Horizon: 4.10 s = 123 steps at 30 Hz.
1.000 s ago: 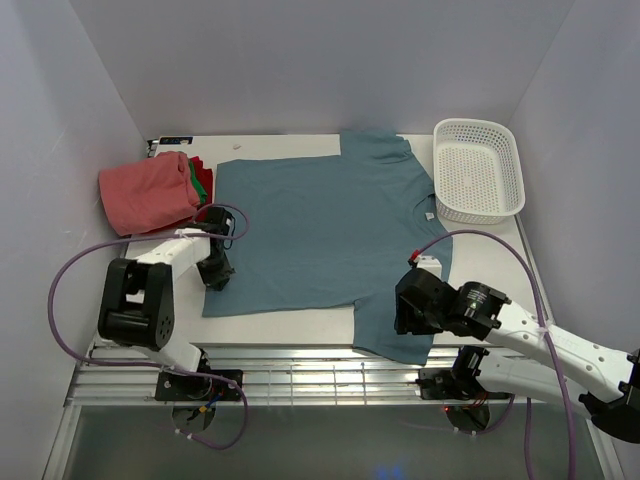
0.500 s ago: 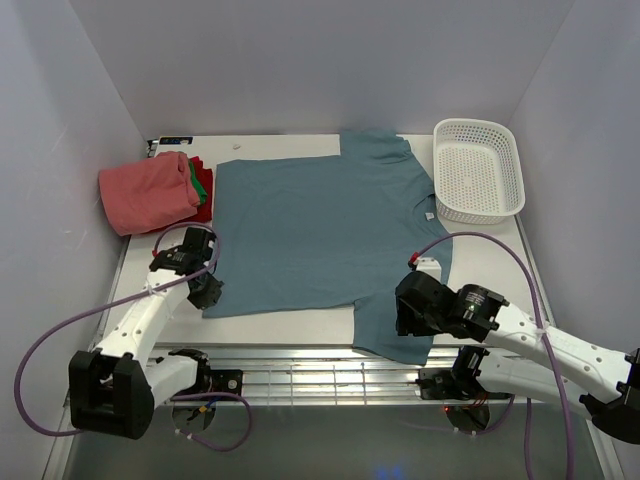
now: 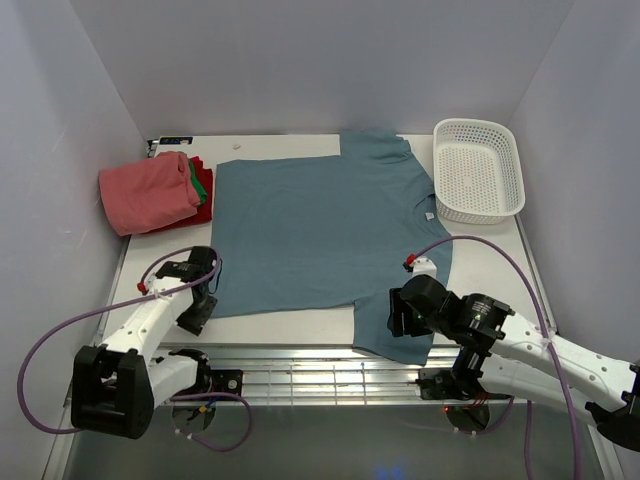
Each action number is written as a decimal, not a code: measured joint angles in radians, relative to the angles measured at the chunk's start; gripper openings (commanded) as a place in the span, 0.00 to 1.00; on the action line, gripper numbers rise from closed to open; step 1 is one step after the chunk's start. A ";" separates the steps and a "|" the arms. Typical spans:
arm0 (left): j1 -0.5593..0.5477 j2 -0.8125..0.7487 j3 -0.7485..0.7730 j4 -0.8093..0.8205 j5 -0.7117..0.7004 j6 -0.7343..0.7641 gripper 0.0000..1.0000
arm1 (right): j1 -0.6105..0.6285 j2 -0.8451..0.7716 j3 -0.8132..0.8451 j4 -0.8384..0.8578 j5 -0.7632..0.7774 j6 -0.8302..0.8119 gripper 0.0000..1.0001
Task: Fold and stack the t-shirts
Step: Flatten the tshirt out
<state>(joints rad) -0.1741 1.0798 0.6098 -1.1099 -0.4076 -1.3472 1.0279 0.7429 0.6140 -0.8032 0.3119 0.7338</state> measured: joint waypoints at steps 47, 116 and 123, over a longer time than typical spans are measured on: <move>0.000 0.002 -0.095 0.165 -0.024 -0.049 0.52 | 0.000 0.064 -0.053 0.049 -0.048 -0.001 0.65; -0.005 -0.057 0.008 0.316 0.040 0.147 0.00 | 0.011 0.518 0.013 -0.190 -0.104 0.248 0.46; -0.005 -0.073 0.008 0.302 0.040 0.154 0.00 | 0.016 0.558 0.013 -0.205 -0.101 0.254 0.47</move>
<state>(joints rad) -0.1787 1.0069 0.6182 -0.8082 -0.3679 -1.1934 1.0435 1.3014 0.6270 -1.0080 0.2108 0.9874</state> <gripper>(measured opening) 0.006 0.470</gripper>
